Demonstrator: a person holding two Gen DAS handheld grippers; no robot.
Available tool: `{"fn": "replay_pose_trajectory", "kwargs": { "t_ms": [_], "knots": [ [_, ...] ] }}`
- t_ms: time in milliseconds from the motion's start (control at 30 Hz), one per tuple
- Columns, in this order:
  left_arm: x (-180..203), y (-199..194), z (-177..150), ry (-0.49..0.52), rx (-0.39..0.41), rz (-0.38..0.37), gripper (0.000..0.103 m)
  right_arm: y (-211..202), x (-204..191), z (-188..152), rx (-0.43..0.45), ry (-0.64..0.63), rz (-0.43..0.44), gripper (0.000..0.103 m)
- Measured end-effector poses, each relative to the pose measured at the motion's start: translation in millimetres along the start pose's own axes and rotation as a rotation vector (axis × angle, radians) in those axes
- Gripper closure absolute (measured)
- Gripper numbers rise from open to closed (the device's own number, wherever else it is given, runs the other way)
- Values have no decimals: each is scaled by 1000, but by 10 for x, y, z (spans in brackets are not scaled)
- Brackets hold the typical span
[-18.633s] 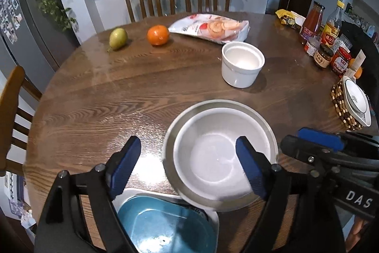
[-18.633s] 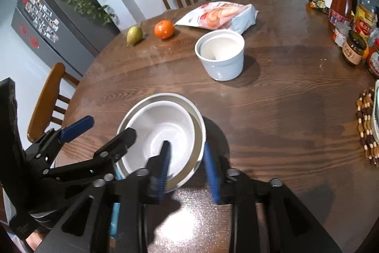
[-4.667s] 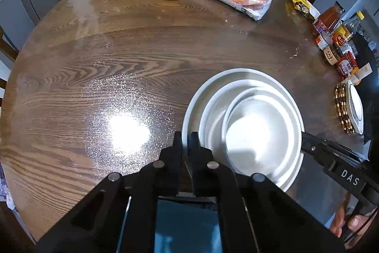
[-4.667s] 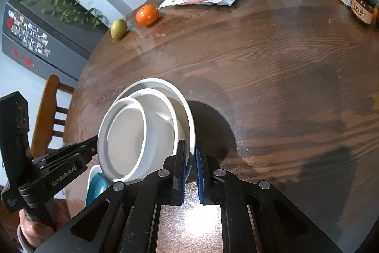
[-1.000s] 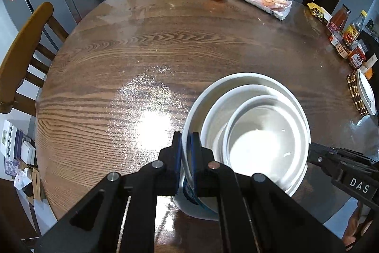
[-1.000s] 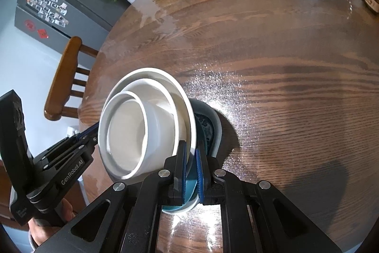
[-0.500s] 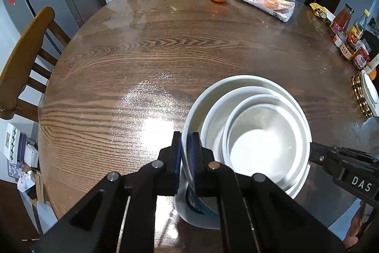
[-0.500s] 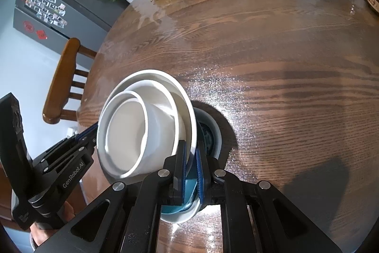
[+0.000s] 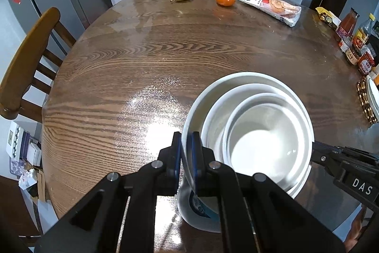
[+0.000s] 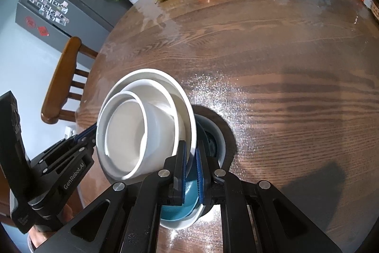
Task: Organize plates and bowls
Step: 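Lower the white stack onto the teal square bowl on the grey tray, then open both tools to release the stack and pull them back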
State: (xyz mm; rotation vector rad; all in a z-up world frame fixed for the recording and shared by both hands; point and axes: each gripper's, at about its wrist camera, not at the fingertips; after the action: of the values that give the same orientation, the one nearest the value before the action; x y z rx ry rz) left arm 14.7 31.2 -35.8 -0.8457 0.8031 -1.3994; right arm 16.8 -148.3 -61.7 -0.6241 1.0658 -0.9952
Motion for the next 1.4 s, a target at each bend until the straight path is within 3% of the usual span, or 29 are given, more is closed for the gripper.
{"fn": "replay_pose_trajectory", "kwargs": {
  "t_ms": [467, 833, 900, 1100, 1333, 1400],
  "knots": [
    [27, 165, 298, -33, 32, 10, 99, 101, 25, 337, 33, -29, -17, 92],
    [-3, 177, 303, -31, 35, 24, 92, 79, -6, 377, 42, -50, -50, 92],
    [-12, 180, 304, -31, 34, 26, 89, 75, -15, 376, 42, -49, -53, 92],
    [-70, 190, 308, -40, 39, 54, 67, 57, -3, 379, 44, -42, -64, 92],
    [-120, 202, 313, -48, 36, 63, 53, 39, -49, 375, 51, -55, -103, 92],
    [-150, 207, 311, -56, 35, 65, 42, 27, -47, 370, 55, -55, -110, 92]
  ]
}}
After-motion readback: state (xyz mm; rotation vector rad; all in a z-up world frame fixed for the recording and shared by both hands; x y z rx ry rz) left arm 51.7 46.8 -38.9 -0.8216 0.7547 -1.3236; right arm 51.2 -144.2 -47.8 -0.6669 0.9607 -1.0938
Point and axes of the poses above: each gripper's, at about its wrist camera, not at the fingertips, and y roughly the way its jaws point, x to its right, z to its top, and after that the axes turned 4 degrees about -y, right-handed
